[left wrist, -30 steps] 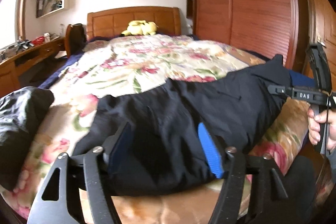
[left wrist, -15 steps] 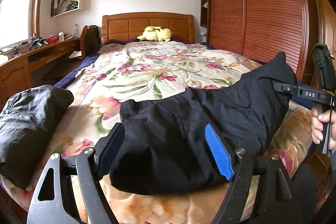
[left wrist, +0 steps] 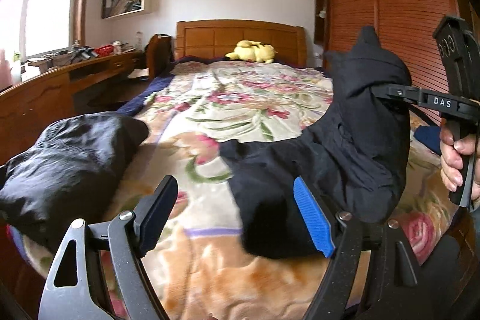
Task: Fold large clothes
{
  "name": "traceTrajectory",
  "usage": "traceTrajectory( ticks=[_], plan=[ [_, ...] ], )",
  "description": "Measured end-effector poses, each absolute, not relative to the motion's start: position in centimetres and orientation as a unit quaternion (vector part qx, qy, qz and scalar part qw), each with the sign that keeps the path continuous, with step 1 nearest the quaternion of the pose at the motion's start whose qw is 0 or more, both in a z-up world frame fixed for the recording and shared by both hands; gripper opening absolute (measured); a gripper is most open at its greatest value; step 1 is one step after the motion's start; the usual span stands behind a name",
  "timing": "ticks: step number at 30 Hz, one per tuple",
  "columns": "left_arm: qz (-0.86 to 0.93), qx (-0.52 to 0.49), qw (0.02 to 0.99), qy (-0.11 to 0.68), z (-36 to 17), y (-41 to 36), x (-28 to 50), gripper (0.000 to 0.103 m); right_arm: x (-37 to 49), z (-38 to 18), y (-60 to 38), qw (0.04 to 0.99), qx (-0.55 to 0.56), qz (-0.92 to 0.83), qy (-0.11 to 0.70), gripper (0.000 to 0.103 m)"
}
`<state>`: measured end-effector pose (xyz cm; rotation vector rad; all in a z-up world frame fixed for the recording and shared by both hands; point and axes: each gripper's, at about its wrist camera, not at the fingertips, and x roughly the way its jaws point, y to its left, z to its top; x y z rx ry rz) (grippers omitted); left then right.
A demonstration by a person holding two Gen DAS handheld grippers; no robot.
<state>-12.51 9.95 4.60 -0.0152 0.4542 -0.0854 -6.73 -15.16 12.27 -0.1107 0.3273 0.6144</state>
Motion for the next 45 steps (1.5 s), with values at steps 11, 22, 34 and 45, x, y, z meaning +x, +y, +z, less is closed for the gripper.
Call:
traceTrajectory(
  ticks=[11,22,34,45],
  plan=[
    [0.002,-0.024,0.974,0.225,4.3,14.6,-13.8,0.081,-2.2,4.6,-6.0,0.878,-0.097,0.389,0.262,0.02],
    [-0.001,-0.028,0.977,0.21,4.8,14.8,-14.6,0.081,-1.3,5.5,-6.0,0.878,-0.088,0.375,0.283,0.036],
    [-0.041,-0.013,0.981,0.188,7.2,11.5,-13.5,0.081,-6.3,8.6,-12.5,0.917,-0.063,0.333,0.21,0.074],
    [-0.083,0.007,0.975,0.208,7.3,6.9,-9.5,0.081,-1.1,1.6,-9.7,0.909,-0.072,0.284,0.296,0.074]
  ],
)
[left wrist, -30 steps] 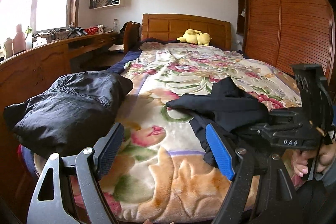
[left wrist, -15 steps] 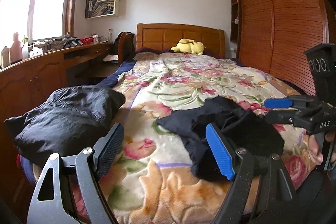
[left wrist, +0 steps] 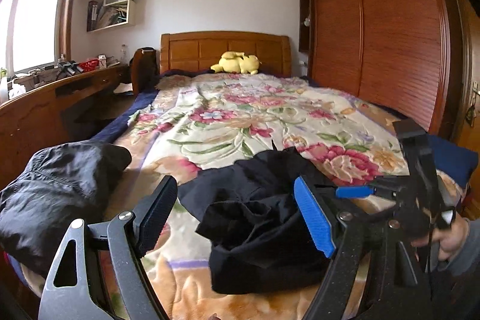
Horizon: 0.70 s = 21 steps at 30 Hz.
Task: Fold large clothes
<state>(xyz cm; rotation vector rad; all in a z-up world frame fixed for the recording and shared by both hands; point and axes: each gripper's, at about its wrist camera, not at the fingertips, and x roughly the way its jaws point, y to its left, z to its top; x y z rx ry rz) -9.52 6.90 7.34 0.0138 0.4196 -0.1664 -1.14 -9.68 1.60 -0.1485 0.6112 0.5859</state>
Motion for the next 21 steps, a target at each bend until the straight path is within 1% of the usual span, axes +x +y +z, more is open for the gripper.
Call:
traceTrajectory(
  ticks=[3,7,12,17,21],
  plan=[
    [-0.077,0.019,0.969,0.235,5.5,6.4,-8.6,0.081,-1.4,1.0,-8.9,0.91,-0.089,0.28,0.292,0.074],
    [-0.065,0.008,0.961,0.267,2.8,7.4,-7.9,0.081,-0.9,1.9,-10.8,0.906,-0.07,0.287,0.302,0.075],
    [-0.06,-0.004,0.955,0.292,0.5,8.6,-8.0,0.081,-0.2,3.1,-12.6,0.914,-0.054,0.288,0.282,0.081],
    [-0.056,-0.004,0.953,0.298,-0.2,9.1,-8.2,0.081,-0.3,3.1,-14.5,0.924,-0.034,0.266,0.272,0.081],
    [-0.051,0.004,0.958,0.282,0.9,8.7,-8.8,0.081,0.2,1.8,-14.1,0.923,-0.041,0.255,0.286,0.081]
  ],
)
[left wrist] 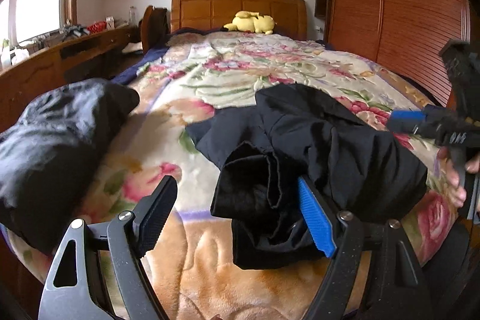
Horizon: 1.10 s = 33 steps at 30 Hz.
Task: Fold large clothes
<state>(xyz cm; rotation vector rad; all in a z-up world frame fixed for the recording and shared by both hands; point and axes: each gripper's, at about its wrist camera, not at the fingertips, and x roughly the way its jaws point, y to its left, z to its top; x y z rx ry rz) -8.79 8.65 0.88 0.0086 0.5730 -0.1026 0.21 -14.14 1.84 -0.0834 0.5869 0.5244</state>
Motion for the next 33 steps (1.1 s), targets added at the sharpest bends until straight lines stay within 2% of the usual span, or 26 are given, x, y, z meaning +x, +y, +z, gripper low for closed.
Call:
traceTrajectory(
  ticks=[10,16,21,23,33],
  plan=[
    [-0.076,0.025,0.973,0.216,6.5,5.9,-10.8,0.081,1.8,-0.3,-13.6,0.91,-0.019,0.265,0.319,0.081],
    [-0.077,0.044,0.959,0.268,3.9,4.5,-7.9,0.081,1.9,0.5,-14.3,0.91,-0.023,0.269,0.315,0.081],
    [-0.053,0.041,0.95,0.306,0.8,6.4,-7.0,0.082,2.8,1.4,-15.3,0.922,-0.037,0.243,0.299,0.081],
    [-0.049,0.027,0.948,0.314,-0.2,7.5,-7.0,0.087,3.8,1.5,-15.7,0.923,-0.031,0.237,0.302,0.082],
    [-0.055,0.004,0.945,0.324,-1.4,9.0,-7.7,0.088,9.8,0.1,-13.8,0.919,-0.037,0.221,0.324,0.082]
  ],
)
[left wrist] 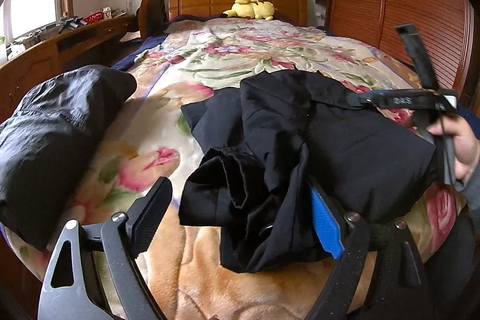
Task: Fold large clothes
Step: 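Grasp the coat bundle with the left tool while the right tool keeps gripping it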
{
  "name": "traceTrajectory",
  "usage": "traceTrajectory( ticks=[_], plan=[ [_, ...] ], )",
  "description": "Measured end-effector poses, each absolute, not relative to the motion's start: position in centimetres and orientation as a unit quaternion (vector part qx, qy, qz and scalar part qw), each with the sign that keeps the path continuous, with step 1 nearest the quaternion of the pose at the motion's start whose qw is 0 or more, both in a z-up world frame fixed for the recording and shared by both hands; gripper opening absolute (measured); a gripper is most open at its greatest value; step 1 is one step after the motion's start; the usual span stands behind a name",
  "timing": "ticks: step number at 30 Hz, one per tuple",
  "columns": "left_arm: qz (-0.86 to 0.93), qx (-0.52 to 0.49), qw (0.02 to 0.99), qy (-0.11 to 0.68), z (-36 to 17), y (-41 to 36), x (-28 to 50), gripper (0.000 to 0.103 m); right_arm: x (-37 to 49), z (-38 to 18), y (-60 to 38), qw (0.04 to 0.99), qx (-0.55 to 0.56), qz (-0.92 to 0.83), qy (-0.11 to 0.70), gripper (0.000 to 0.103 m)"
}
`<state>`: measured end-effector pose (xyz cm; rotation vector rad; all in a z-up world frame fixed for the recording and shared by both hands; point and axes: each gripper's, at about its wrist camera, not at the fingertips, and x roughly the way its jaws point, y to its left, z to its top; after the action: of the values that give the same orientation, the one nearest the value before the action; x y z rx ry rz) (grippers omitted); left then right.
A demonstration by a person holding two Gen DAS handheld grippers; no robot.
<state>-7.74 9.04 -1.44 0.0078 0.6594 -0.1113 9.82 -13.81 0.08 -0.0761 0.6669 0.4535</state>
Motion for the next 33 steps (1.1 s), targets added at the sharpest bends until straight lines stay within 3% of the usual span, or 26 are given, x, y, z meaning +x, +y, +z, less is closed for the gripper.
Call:
traceTrajectory(
  ticks=[14,19,26,33],
  plan=[
    [-0.07,-0.046,0.935,0.345,-3.2,11.2,-8.1,0.088,14.3,-1.9,-11.2,0.897,-0.037,0.243,0.368,0.084],
    [-0.078,-0.066,0.931,0.35,-3.6,11.1,-8.2,0.088,15.1,-2.1,-10.8,0.889,-0.035,0.255,0.378,0.08],
    [-0.101,-0.099,0.923,0.358,-4.4,11.1,-8.4,0.087,15.4,-2.2,-11.4,0.884,-0.027,0.28,0.372,0.053],
    [-0.138,-0.11,0.918,0.356,-4.1,10.1,-8.8,0.055,13.4,-1.5,-11.7,0.904,-0.041,0.278,0.32,0.028]
  ],
)
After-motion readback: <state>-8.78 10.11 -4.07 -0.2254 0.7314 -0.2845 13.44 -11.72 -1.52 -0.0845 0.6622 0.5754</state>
